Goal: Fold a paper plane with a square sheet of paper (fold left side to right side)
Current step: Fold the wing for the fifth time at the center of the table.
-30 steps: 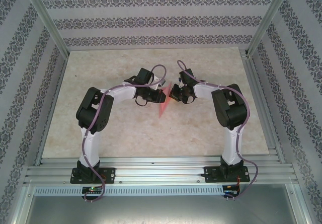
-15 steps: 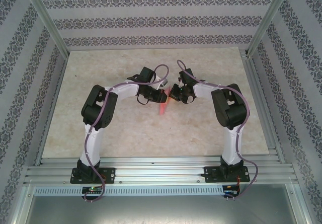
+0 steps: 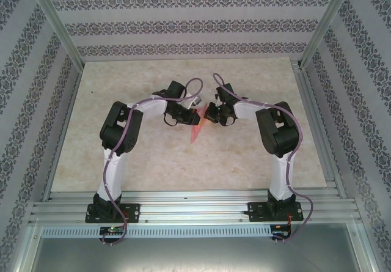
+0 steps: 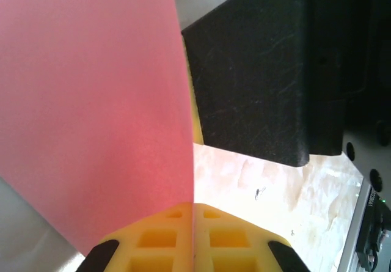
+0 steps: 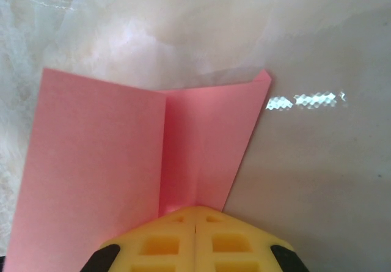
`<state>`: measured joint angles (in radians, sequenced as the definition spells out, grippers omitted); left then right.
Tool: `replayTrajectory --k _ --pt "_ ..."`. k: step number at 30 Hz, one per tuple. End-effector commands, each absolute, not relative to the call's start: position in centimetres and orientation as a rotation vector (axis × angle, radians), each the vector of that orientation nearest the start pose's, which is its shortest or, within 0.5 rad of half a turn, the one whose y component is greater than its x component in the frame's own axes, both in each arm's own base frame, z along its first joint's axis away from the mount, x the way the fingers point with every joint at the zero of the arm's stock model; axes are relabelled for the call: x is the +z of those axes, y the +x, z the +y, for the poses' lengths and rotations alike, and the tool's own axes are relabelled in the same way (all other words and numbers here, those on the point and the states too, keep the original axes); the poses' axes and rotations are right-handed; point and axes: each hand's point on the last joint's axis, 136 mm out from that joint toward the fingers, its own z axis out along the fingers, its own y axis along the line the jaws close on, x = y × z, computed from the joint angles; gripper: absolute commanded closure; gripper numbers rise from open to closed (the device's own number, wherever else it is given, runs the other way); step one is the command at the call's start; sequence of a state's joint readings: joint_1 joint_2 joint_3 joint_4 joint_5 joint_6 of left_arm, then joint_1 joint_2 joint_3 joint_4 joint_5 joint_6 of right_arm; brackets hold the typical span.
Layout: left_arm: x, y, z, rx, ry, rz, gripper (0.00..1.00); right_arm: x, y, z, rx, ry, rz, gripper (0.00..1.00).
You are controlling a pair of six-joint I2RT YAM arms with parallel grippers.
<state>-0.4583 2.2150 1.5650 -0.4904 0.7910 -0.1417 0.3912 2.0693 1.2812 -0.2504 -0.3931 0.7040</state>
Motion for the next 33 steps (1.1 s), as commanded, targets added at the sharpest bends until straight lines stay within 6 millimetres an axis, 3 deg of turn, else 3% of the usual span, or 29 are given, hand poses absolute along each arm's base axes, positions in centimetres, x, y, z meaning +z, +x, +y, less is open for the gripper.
replayTrajectory --k 1,24,33 --pt "4.2 38.7 -32.6 -1.292 0.724 2.619 0.97 -3.5 38.1 23.4 0.729 0.302 2.936 0.98" --pt "2.5 39.8 -31.4 -1.353 0.730 2.637 0.96 -3.5 38.2 23.6 0.705 0.260 2.952 0.98" --pt "1.6 40.2 -31.3 -1.362 0.709 2.648 0.96 -0.6 39.4 23.8 0.754 0.228 2.865 0.92"
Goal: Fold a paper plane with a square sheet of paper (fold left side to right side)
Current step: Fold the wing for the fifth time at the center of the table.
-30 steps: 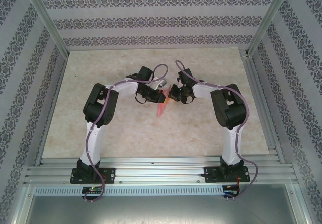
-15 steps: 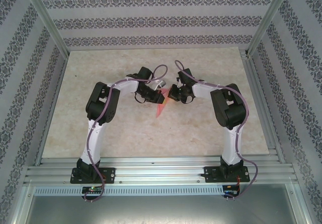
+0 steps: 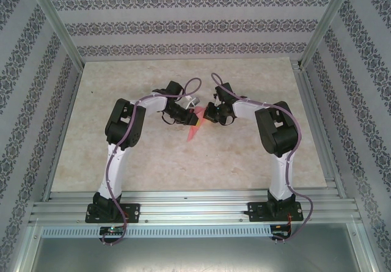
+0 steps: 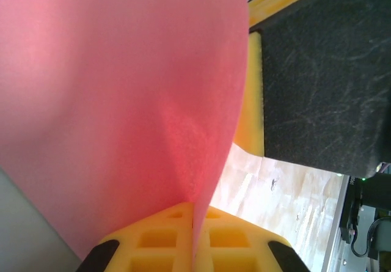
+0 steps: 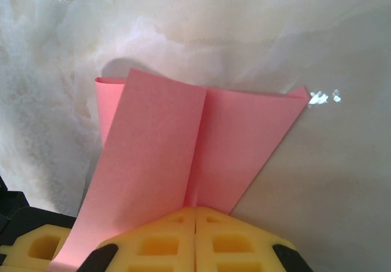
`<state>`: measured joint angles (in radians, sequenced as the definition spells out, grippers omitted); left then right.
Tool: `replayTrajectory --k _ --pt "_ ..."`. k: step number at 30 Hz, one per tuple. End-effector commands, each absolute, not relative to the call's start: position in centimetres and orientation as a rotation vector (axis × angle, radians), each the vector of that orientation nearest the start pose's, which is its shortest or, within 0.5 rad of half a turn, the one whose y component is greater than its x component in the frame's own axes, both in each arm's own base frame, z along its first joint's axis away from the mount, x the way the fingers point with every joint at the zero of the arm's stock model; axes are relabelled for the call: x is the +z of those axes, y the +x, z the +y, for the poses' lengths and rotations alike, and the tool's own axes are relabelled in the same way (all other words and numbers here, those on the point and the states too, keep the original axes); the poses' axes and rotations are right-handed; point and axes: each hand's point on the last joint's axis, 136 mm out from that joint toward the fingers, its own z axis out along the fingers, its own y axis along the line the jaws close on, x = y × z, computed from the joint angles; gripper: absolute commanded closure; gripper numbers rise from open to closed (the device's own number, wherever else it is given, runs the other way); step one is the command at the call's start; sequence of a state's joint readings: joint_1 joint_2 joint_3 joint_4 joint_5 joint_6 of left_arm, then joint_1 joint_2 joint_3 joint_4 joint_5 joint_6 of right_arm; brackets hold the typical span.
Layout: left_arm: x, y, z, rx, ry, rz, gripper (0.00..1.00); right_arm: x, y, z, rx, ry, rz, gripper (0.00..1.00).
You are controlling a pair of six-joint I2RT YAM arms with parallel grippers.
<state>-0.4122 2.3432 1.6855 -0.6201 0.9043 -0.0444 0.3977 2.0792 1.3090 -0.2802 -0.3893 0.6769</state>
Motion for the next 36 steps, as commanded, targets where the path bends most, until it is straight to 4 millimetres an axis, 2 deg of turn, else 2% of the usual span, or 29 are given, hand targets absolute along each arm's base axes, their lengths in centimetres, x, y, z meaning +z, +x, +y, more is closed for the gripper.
replayTrajectory --k 1,7,13,18,23,36 --pt "1.6 40.2 -31.3 -1.363 0.710 2.647 0.97 -0.2 39.5 23.9 0.761 0.225 2.855 0.91" --pt "1.7 40.1 -31.4 -1.373 0.714 2.641 0.97 2.8 39.8 23.7 0.808 0.214 2.773 0.80" --pt "1.5 40.0 -31.3 -1.372 0.714 2.646 0.97 3.8 39.1 24.5 0.895 0.205 2.728 0.69" --pt "1.6 40.1 -31.3 -1.370 0.712 2.646 0.97 3.8 38.9 25.5 0.947 0.190 2.716 0.63" --pt "1.4 40.0 -31.2 -1.364 0.711 2.652 0.97 4.3 39.7 26.2 0.990 0.197 2.685 0.62" --pt "1.1 39.9 -31.2 -1.367 0.708 2.655 0.97 2.9 41.8 25.9 0.938 0.265 2.699 0.62"
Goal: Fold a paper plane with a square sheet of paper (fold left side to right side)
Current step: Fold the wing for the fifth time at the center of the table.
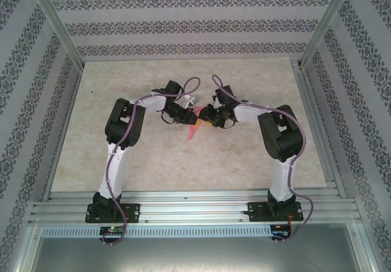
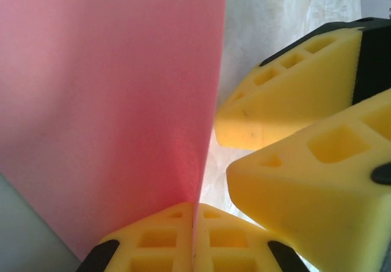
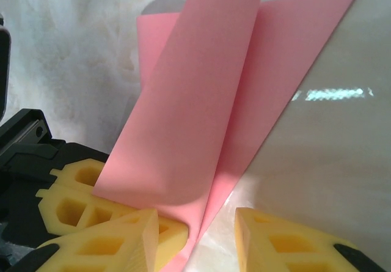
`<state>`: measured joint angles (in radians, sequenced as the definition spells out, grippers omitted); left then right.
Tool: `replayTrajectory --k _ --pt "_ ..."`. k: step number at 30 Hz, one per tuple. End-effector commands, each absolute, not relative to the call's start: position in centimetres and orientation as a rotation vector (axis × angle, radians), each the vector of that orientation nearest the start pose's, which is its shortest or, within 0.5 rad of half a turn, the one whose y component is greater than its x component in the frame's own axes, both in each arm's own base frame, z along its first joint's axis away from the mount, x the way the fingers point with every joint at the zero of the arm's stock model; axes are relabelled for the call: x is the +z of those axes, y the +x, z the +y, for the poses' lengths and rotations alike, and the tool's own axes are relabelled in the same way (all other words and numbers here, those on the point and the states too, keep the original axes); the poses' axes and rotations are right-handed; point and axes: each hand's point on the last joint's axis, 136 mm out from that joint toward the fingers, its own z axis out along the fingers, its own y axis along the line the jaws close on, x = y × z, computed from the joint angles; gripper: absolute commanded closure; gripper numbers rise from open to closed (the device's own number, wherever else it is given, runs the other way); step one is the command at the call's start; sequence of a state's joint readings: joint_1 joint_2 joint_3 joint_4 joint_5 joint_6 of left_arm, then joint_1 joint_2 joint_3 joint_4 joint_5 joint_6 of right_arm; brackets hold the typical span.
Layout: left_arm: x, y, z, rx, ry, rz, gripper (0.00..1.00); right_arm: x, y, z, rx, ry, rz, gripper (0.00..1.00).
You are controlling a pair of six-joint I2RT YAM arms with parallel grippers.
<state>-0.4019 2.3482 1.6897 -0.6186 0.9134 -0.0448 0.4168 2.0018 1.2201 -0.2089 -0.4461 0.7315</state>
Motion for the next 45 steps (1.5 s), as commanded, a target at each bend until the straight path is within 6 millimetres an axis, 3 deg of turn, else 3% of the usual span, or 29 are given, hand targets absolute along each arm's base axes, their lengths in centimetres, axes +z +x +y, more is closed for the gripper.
replayTrajectory --k 1,14,25,33,39,45 --pt "1.1 39.9 -31.2 -1.369 0.707 2.656 0.97 2.8 41.9 25.9 0.930 0.260 2.704 0.62" --pt "0.8 39.7 -31.1 -1.368 0.701 2.663 0.97 4.0 43.9 24.7 0.941 0.307 2.647 0.64" --pt "0.9 39.8 -31.1 -1.368 0.695 2.661 0.97 4.8 43.9 26.4 0.992 0.248 2.647 0.58" --pt "1.0 39.9 -31.2 -1.367 0.698 2.661 0.98 2.7 43.7 27.1 0.962 0.245 2.706 0.57" --pt "1.0 39.9 -31.2 -1.369 0.697 2.660 0.97 1.0 43.4 26.5 0.899 0.254 2.753 0.58" --pt "1.1 39.8 -31.2 -1.374 0.697 2.661 0.88 0.1 43.0 26.1 0.869 0.263 2.779 0.61"
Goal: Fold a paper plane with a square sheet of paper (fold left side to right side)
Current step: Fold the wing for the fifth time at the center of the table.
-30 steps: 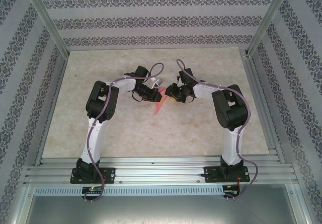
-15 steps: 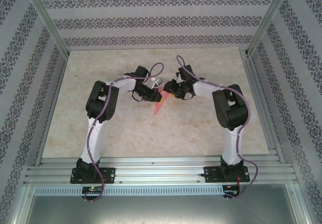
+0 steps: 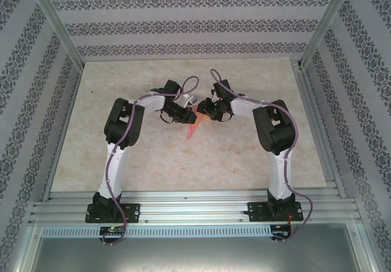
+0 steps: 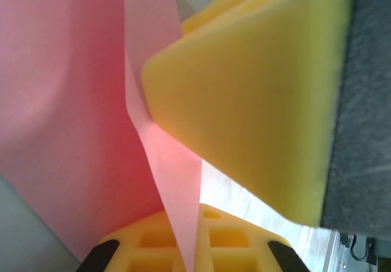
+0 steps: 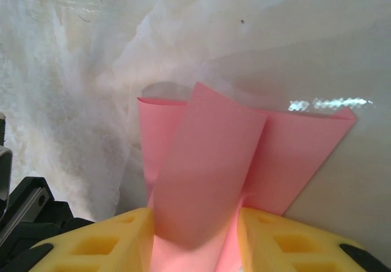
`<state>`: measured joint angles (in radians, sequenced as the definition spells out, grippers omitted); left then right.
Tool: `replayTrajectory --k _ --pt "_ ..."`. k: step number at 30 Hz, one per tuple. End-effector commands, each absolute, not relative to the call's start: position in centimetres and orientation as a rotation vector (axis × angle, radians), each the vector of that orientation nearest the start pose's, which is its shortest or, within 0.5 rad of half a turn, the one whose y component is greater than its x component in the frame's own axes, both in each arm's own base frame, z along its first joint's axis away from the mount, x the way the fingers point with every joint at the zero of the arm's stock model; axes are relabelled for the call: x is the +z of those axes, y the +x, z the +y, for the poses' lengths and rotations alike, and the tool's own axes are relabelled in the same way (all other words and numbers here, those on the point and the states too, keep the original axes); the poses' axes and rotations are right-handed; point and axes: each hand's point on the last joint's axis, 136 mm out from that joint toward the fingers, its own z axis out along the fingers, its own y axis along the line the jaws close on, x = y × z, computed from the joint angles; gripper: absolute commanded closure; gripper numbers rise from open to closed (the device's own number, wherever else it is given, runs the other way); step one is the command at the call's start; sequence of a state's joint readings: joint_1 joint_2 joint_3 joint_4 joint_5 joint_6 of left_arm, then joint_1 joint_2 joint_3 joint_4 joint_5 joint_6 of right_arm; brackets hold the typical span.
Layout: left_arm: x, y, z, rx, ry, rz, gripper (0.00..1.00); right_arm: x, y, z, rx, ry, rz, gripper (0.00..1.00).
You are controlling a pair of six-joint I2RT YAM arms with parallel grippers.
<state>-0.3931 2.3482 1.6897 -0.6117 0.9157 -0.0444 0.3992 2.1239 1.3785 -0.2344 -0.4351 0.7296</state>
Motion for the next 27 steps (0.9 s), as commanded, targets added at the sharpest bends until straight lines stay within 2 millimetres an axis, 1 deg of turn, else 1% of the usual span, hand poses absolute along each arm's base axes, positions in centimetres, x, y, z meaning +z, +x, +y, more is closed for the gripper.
replayTrajectory --k 1,3,5,9,13,16,19,23,25,27 --pt "1.2 39.8 -31.2 -1.372 0.697 2.660 0.85 0.0 43.0 26.0 0.866 0.264 2.782 0.61" --pt "1.5 39.9 -31.1 -1.371 0.697 2.656 0.80 -0.3 42.9 25.9 0.860 0.267 2.792 0.63" --pt "2.0 39.9 -31.0 -1.360 0.702 2.651 0.72 -0.7 42.7 25.8 0.849 0.274 2.805 0.64" --pt "2.7 40.3 -30.3 -1.342 0.686 2.644 0.68 -1.1 42.4 25.6 0.837 0.278 2.817 0.65" --pt "3.8 40.7 -29.4 -1.324 0.651 2.635 0.58 -1.2 42.4 25.6 0.838 0.282 2.818 0.66" --pt "5.0 40.7 -28.9 -1.314 0.627 2.622 0.52 -1.3 42.4 25.5 0.836 0.283 2.819 0.66" --pt "6.2 40.8 -28.4 -1.267 0.588 2.623 0.44 -1.2 42.4 25.5 0.836 0.284 2.818 0.66" --pt "7.6 40.8 -27.9 -1.215 0.546 2.614 0.42 -1.2 42.4 25.5 0.839 0.283 2.818 0.66" --pt "7.9 40.7 -27.8 -1.210 0.529 2.617 0.44 -1.2 42.4 25.5 0.837 0.281 2.818 0.66" --pt "7.7 40.7 -27.9 -1.219 0.519 2.628 0.48 -1.1 42.4 25.5 0.841 0.280 2.816 0.66"
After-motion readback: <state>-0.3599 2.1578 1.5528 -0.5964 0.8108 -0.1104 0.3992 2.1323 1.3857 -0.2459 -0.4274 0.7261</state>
